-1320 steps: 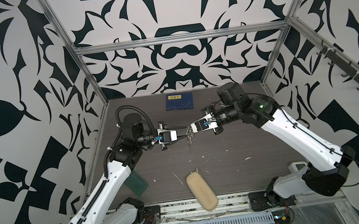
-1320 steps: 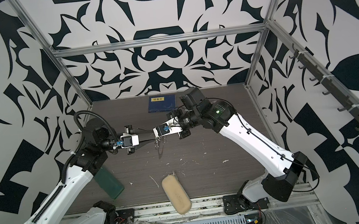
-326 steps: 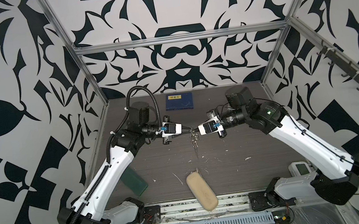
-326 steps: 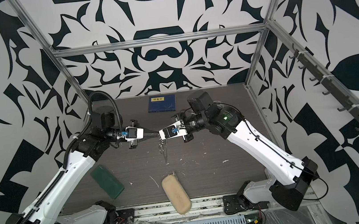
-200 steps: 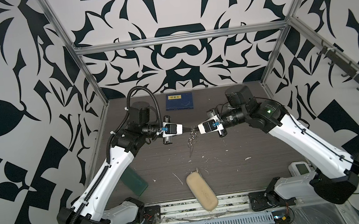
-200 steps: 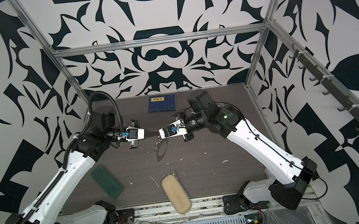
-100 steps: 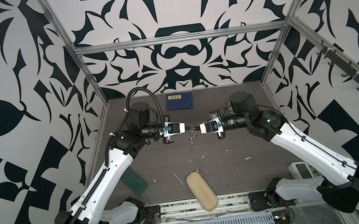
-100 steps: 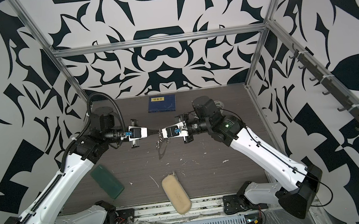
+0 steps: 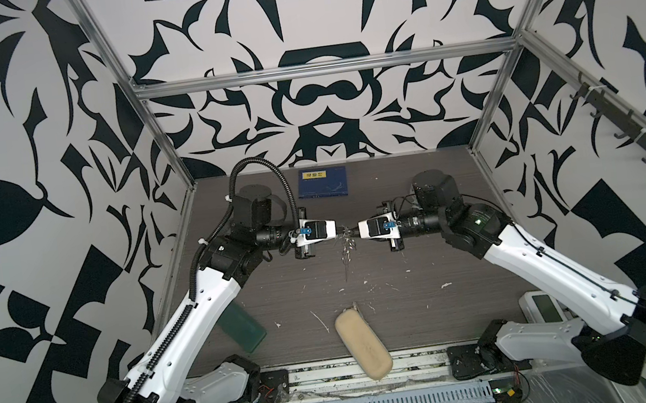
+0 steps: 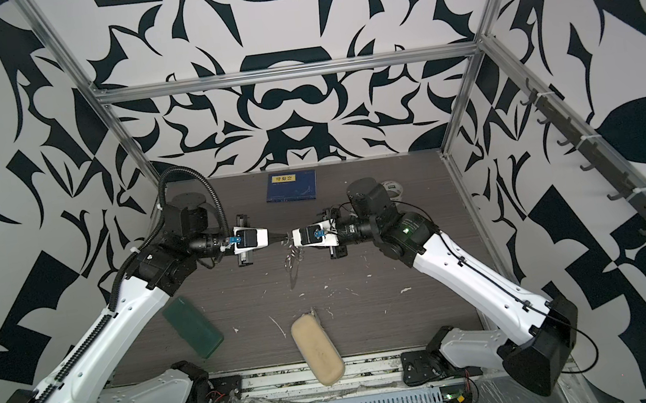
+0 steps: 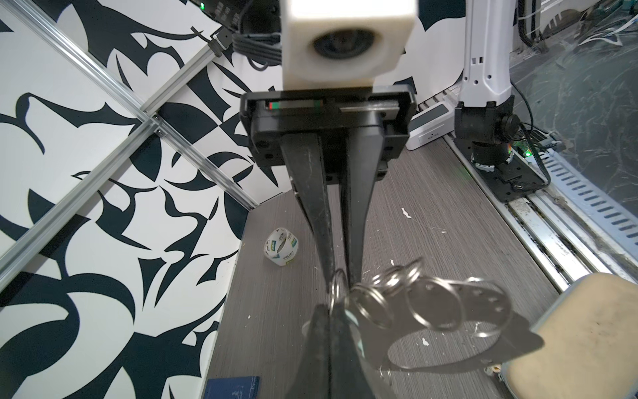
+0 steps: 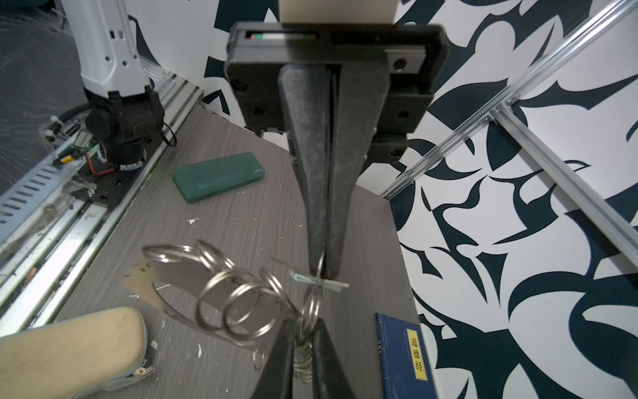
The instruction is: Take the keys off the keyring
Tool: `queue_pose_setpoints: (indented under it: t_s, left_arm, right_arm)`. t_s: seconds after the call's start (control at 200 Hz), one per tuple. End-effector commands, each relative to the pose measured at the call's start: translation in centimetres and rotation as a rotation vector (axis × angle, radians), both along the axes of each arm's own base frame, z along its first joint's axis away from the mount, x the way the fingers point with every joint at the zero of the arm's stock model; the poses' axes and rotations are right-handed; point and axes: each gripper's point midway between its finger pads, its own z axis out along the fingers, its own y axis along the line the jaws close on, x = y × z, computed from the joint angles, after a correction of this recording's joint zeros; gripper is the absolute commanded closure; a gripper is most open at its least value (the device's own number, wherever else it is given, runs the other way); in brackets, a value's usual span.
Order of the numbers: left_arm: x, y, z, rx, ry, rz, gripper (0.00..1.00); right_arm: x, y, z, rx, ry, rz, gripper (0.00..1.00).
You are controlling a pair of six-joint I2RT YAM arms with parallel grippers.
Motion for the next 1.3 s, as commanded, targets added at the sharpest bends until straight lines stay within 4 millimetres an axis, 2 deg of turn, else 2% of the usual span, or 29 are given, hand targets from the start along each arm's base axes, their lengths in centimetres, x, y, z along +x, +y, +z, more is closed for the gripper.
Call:
queue_pose_setpoints:
  t_s: [0.0,0.23,0.39,0.53,0.6,0.705,1.035,1.17,1.3]
  left_arm:
    - [-0.6,-0.1,2.8,-0.052,-0.058,-0.023,1.0]
    - [-0.8,-0.1,2.4,-0.045,-0.043,-0.028,1.0]
    - [-0.7,0.0,2.4,-0.04,-0.043,-0.025,1.0]
    - [-0.7,0.0,2.4,-0.037,-0.041,-0.025,1.0]
    - [-0.6,-0.1,2.2,-0.035,-0.041,-0.023,1.0]
    - [-0.2,-0.2,1.9,-0.028,-0.037,-0.013,1.0]
    - [0.0,-0.4,2.1,-0.037,-0.041,-0.017,1.0]
    - [0.0,-0.5,2.2,-0.038,-0.038,-0.023,1.0]
    - [0.0,-0.5,2.2,-0.038,-0.035,-0.024,1.0]
  right_arm:
    - [-0.1,-0.2,1.0,0.027,-0.012,-0.011,0.8]
    - [0.0,-0.8,2.2,0.022,-0.039,-0.039,0.67]
    - [0.2,-1.8,3.2,0.006,-0.064,-0.082,0.66]
    - [0.4,-2.5,4.9,0.012,-0.045,-0.127,0.67]
    - [0.6,-2.5,5.4,0.008,-0.013,-0.143,0.66]
    - [-0.1,-1.7,6.5,0.044,0.063,-0.098,0.66]
    - [-0.8,-0.2,5.7,0.046,0.249,-0.022,0.68]
    - [-0.6,0.0,5.3,0.032,0.262,-0.018,0.74]
    - [-0.6,0.0,5.0,0.022,0.272,-0.016,0.75]
